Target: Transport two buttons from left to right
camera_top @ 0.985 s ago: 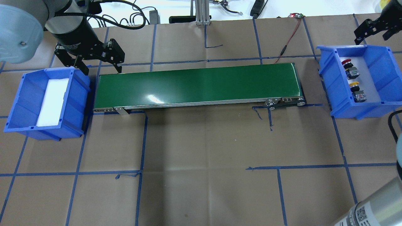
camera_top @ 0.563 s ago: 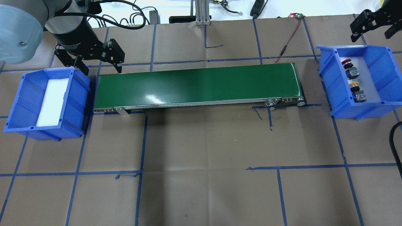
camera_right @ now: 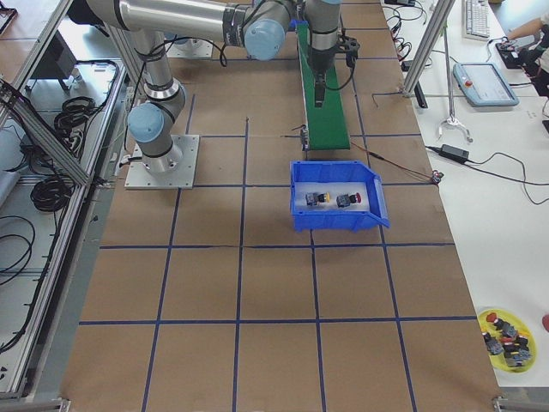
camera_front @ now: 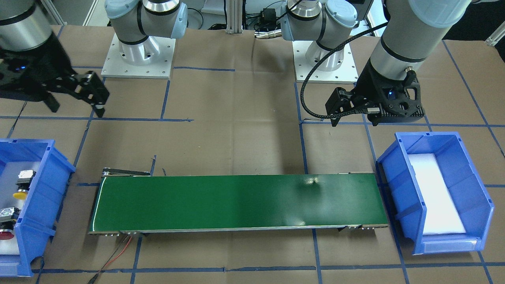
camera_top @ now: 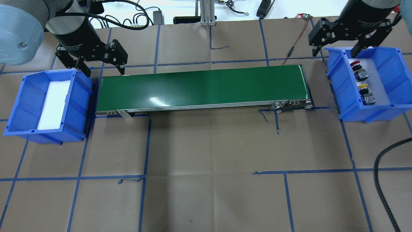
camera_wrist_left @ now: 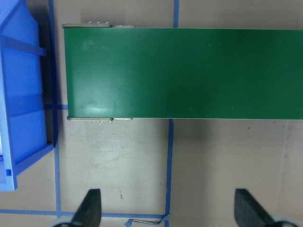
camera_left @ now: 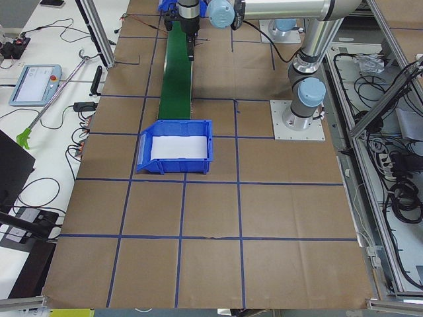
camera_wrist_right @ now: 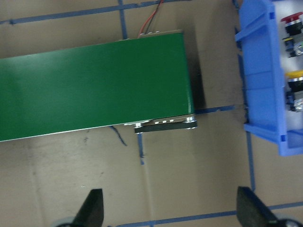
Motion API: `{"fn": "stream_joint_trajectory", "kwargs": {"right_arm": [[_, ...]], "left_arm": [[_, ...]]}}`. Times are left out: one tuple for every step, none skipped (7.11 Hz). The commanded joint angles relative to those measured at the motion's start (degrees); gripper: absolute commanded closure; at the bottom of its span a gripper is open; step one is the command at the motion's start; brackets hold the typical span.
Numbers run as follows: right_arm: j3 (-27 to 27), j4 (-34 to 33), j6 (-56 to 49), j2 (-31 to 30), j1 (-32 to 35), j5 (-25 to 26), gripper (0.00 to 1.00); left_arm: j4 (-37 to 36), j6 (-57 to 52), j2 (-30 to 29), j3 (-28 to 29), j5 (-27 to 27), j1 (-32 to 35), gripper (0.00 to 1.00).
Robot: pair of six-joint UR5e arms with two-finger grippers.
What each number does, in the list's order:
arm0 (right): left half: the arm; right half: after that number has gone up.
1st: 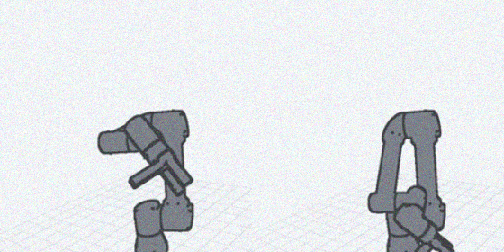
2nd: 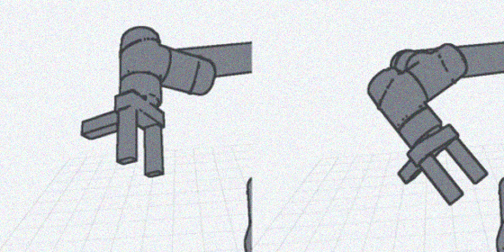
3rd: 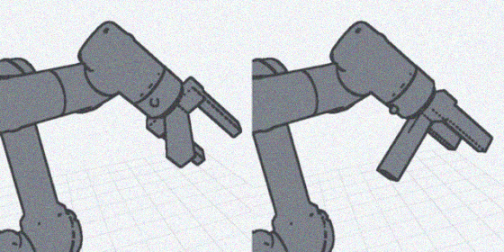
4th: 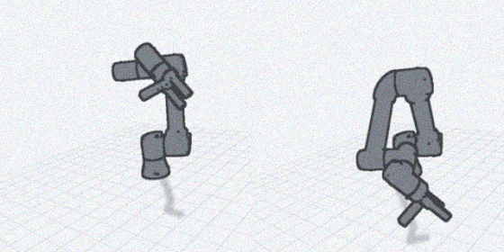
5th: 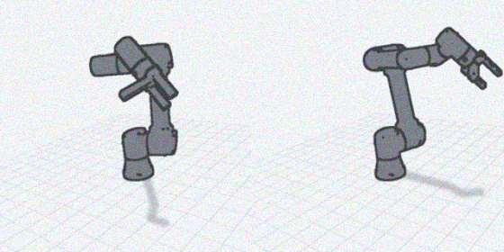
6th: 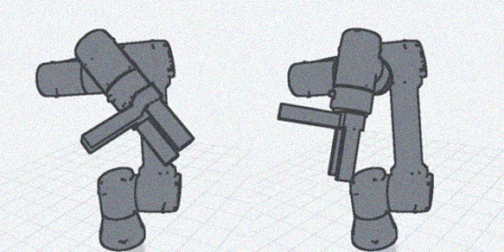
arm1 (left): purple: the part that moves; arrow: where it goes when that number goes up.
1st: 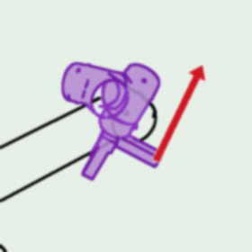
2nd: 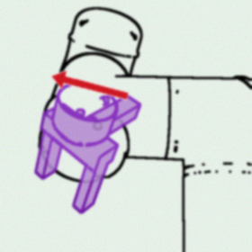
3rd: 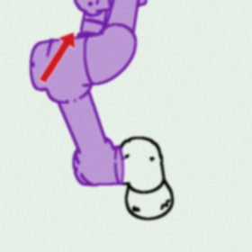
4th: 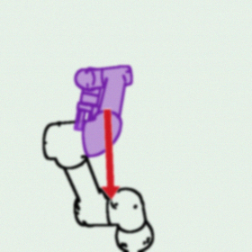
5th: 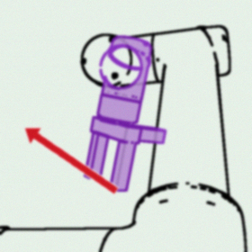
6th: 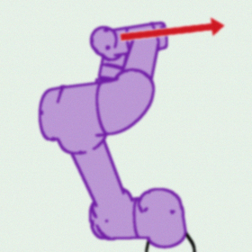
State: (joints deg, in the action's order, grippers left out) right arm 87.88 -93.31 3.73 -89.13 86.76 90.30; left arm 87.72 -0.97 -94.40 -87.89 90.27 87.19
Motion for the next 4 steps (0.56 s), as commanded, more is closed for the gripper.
{"fn": "stream_joint_trajectory", "kwargs": {"right_arm": [[0.36, 0.15, 7.25, 0.09, 7.45, 1.61, 0.00], [0.63, 0.32, 7.17, -0.16, 7.37, 2.15, 0.00], [1.93, 0.33, 7.08, -0.69, 7.28, 2.24, 0.00], [3.51, 0.15, 7.16, -1.65, 7.11, 2.25, 0.00]], "left_arm": [[0.00, 0.00, 0.00, 0.09, 0.00, 0.00, 0.00], [0.00, 0.00, 0.00, 0.00, 0.00, 0.00, 0.00], [0.00, 0.00, 0.00, 0.00, 0.00, 0.00, 0.00], [0.00, 0.00, 0.00, 0.00, 0.00, 0.00, 0.00]]}}
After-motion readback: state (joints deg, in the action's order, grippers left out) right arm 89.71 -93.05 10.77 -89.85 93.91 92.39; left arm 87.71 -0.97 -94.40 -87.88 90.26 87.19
